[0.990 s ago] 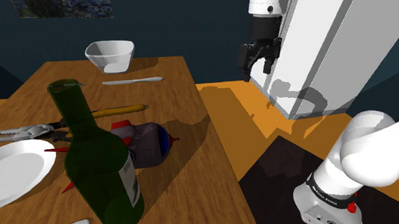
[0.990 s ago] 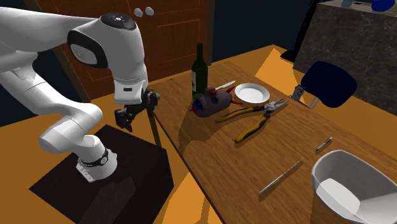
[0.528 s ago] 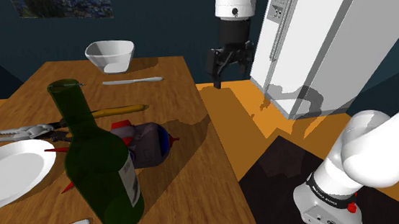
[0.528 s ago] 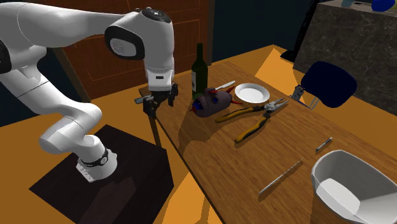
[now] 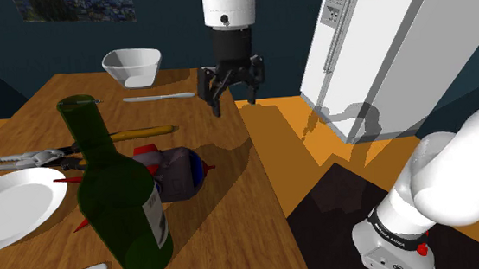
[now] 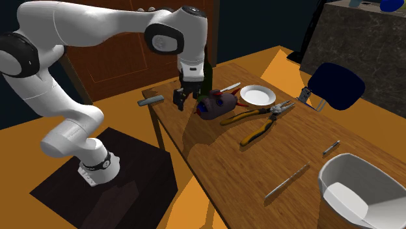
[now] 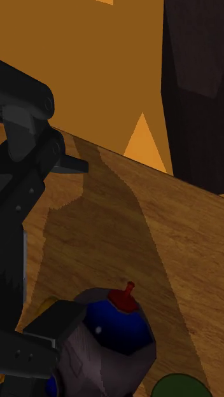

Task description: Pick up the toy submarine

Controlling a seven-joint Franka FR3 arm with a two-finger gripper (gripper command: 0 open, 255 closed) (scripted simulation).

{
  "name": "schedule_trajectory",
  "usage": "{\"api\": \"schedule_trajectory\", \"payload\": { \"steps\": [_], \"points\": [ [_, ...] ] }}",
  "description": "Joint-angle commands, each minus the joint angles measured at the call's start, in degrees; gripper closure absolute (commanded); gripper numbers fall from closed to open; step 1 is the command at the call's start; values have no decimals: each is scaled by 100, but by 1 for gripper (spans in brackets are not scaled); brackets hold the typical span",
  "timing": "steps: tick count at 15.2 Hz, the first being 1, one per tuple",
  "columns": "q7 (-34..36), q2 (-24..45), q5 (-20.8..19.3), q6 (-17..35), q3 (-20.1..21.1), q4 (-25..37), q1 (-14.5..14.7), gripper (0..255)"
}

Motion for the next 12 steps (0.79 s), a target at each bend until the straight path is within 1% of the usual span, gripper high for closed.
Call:
{"api": "schedule_trajectory", "payload": {
  "steps": [1, 4, 7, 10, 12],
  "points": [
    [286, 426, -96, 0, 187, 422, 73, 0],
    [696, 1086, -311, -37, 427, 1085, 221, 0],
    [1107, 1805, -601, -147, 621, 1852, 443, 0],
    [1495, 2590, -949, -353, 749, 2763, 767, 0],
    [1725, 3159, -1204, -561, 794, 3487, 1049, 0]
  ]
}}
